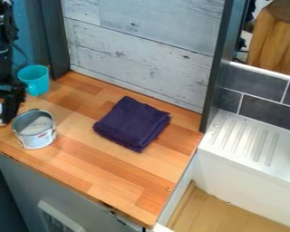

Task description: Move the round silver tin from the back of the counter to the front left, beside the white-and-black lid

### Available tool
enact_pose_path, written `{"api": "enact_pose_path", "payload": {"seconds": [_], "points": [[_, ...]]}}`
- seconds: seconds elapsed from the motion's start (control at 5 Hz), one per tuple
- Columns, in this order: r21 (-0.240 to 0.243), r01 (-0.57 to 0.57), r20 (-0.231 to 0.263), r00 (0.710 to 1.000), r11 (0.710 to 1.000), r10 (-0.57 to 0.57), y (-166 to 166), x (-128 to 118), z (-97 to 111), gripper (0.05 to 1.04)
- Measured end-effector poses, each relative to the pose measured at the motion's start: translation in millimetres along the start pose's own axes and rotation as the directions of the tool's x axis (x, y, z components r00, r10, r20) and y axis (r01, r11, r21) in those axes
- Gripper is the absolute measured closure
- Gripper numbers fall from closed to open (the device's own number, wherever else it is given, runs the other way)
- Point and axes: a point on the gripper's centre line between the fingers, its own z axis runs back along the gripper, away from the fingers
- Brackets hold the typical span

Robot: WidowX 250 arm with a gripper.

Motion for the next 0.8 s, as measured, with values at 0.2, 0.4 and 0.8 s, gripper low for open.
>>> {"api": "enact_pose_path", "payload": {"seconds": [0.2, 0.4, 0.8], "points": [[-0.117, 0.131, 0.113, 0.987, 0.984, -0.118, -32.4, 17.9, 16.9, 0.083], [-0.152, 0.3, 0.308, 0.92, 0.942, -0.243, -89.6, 20.1, 58.7, 0.083], [-0.12, 0.477, 0.374, 0.834, 0.871, -0.405, -180.5, 3.3, 68.1, 0.083]]}}
